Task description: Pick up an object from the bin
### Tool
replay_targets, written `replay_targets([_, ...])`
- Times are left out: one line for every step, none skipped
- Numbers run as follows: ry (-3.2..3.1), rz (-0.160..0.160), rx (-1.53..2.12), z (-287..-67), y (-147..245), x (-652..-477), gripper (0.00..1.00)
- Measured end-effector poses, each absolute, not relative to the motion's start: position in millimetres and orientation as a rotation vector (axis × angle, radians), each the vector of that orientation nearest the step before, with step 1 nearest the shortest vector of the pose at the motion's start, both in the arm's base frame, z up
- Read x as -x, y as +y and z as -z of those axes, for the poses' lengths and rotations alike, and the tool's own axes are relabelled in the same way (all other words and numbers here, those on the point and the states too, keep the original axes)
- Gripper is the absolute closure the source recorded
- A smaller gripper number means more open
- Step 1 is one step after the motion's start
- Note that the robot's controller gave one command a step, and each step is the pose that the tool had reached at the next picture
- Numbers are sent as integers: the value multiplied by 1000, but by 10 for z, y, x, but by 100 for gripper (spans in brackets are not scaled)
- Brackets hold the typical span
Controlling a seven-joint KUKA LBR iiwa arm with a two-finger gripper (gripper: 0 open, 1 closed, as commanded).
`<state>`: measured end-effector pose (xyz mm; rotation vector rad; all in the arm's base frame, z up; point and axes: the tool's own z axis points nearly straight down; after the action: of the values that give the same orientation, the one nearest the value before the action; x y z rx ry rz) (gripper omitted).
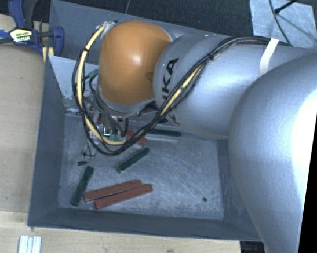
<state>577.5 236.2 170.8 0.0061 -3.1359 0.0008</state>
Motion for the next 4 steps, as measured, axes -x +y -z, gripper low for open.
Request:
replay_targets([-3144, 2, 1, -1760, 2351, -5797, 0])
replay_targets([-3102, 2, -533, -1190, 2315, -5459, 0])
replay_targets([-3027, 1, -844, -1000, 2314, -5398, 0])
replay_targets([-2838, 1, -1349, -1064, 2416, -5197, 0])
